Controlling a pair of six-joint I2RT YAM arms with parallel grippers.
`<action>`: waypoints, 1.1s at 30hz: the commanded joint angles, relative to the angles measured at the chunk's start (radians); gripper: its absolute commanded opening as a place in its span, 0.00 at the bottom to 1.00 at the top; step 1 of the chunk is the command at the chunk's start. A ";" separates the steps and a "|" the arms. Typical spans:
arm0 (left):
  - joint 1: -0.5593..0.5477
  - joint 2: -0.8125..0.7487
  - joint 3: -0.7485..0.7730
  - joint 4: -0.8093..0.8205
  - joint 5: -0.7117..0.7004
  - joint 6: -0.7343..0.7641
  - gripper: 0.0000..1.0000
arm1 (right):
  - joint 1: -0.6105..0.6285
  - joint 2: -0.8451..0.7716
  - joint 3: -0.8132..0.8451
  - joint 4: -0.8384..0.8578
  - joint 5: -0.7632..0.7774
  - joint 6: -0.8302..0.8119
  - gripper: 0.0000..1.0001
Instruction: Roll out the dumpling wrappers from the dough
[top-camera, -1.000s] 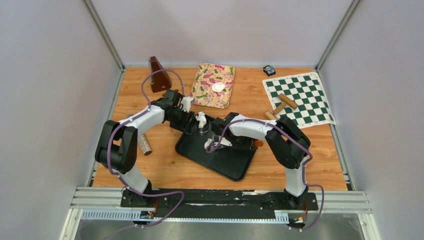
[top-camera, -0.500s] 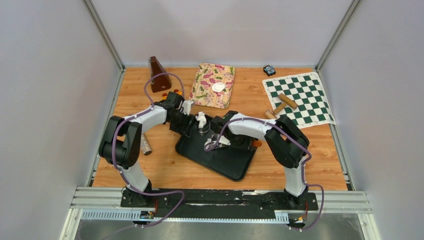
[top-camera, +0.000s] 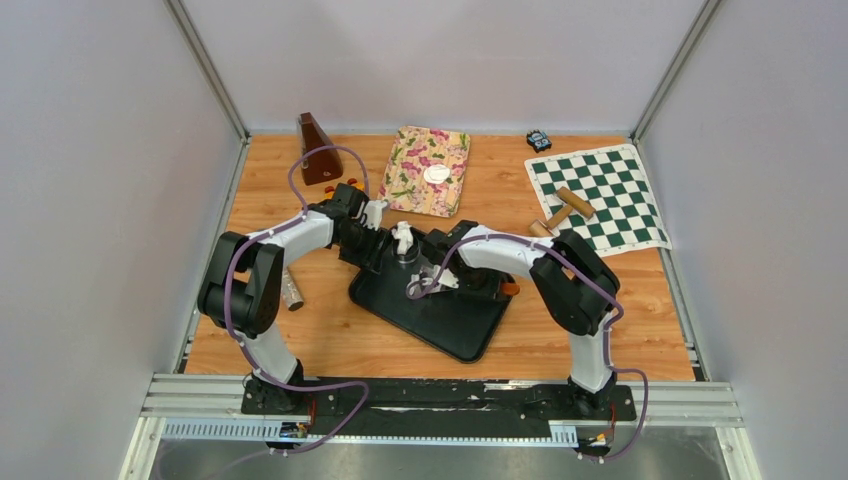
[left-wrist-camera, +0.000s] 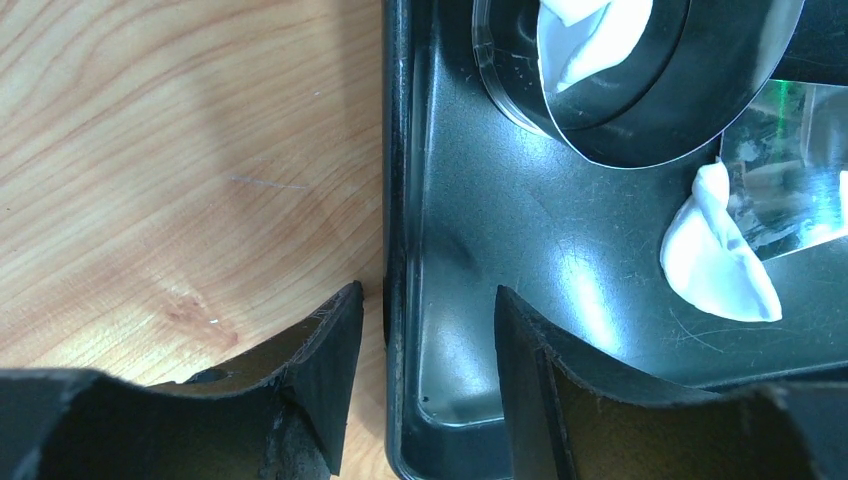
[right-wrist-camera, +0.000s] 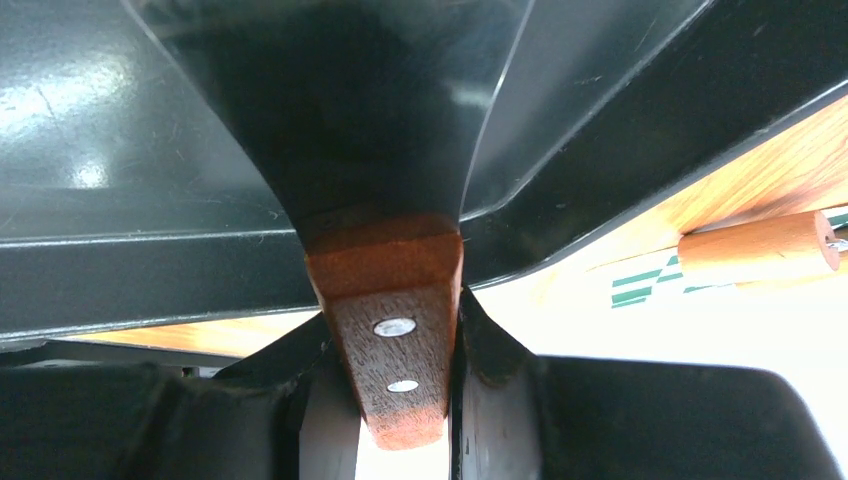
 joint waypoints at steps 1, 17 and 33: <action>-0.002 -0.017 -0.005 0.018 0.004 0.004 0.58 | -0.009 -0.045 -0.015 0.109 -0.005 0.038 0.00; -0.002 -0.019 -0.003 0.026 -0.005 0.001 0.58 | -0.047 -0.238 -0.022 0.233 0.169 -0.056 0.00; 0.060 -0.027 -0.006 0.032 0.009 -0.008 0.57 | 0.053 -0.106 0.000 0.270 0.355 -0.141 0.00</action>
